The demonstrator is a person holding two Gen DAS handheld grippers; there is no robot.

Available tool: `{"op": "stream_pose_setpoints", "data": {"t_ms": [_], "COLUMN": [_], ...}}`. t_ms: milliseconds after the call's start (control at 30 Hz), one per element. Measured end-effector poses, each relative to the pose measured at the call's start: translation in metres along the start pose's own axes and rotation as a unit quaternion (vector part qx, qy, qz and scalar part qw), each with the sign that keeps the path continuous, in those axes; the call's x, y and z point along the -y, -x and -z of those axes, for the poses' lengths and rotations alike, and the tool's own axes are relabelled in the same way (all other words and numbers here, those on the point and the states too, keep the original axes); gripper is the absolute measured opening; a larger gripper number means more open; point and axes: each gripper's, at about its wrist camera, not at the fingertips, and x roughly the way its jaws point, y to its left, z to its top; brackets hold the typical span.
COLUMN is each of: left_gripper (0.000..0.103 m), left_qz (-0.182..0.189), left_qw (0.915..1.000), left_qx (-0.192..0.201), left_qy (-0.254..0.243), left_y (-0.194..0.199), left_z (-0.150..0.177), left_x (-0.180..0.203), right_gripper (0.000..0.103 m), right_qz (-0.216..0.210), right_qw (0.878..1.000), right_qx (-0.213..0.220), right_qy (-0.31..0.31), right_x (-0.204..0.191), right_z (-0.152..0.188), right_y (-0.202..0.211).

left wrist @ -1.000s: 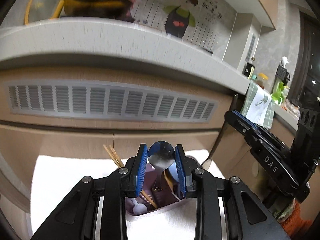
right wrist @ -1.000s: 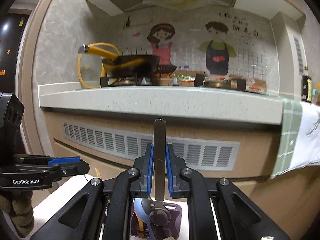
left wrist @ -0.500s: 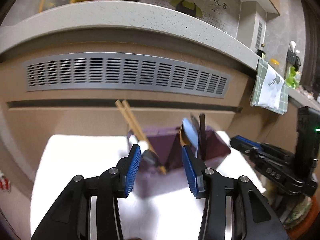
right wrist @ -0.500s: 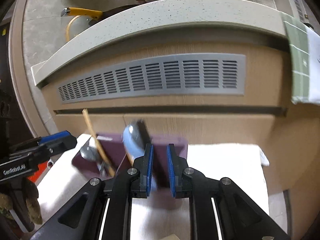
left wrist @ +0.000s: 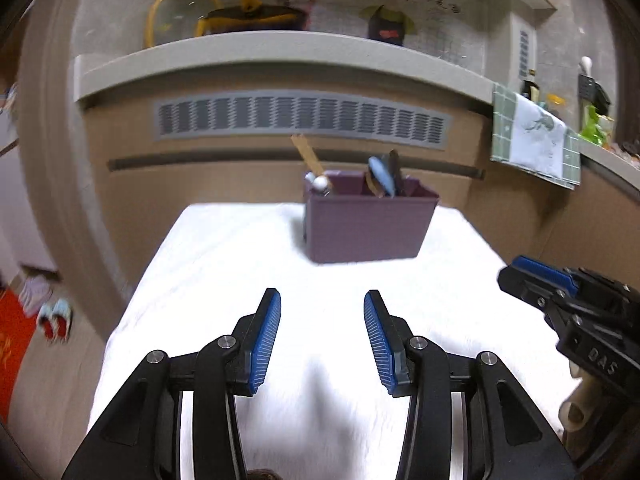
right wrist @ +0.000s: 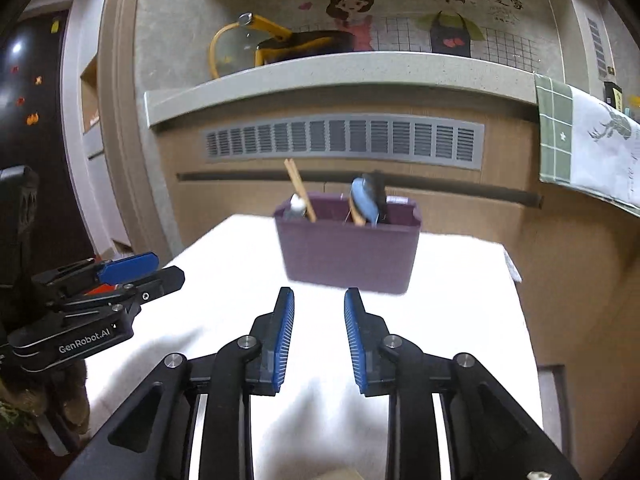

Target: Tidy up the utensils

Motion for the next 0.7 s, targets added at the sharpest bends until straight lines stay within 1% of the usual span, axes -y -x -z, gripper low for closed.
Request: {"op": "stream_pose_setpoints", "data": {"t_ms": [67,167,233,300,433,500,700], "left_gripper": [0.044,0.044,0.044,0.044,0.044,0.044,0.044], "left_qz": [-0.017,-0.033,-0.029,-0.031,-0.028,-0.025,-0.023], "left_qw": [0.9998,0.9994,0.9995,0.9995,0.9996,0.9996,0.9995], "left_qx": [-0.009,-0.007,-0.007,-0.004,-0.005,-0.011,-0.019], "left_qy": [0.002,0.009,0.014,0.007,-0.001,-0.002,-0.003], "left_y": [0.009,0.019,0.023,0.024,0.025,0.023,0.021], "left_z": [0.009,0.018,0.021,0.022,0.024,0.025,0.026], "left_x": [0.000,-0.002,-0.003,-0.001,0.004,0.005,0.006], "right_gripper": [0.024,0.024,0.024,0.024,0.024,0.024,0.024], "right_qz": [-0.003,0.005,0.002,0.004,0.010,0.015,0.022], "right_qw": [1.000,1.000,1.000,1.000,1.000,1.000,1.000], "right_qx": [-0.002,0.012,0.013,0.012,-0.003,-0.006,0.002], "right_qy": [0.004,0.015,0.009,-0.003,-0.024,-0.023,-0.013], "right_x": [-0.008,-0.015,-0.017,-0.015,-0.006,-0.006,-0.011], "right_z": [0.007,0.013,0.017,0.021,0.028,0.030,0.030], "right_y": [0.008,0.019,0.023,0.024,0.022,0.022,0.026]}}
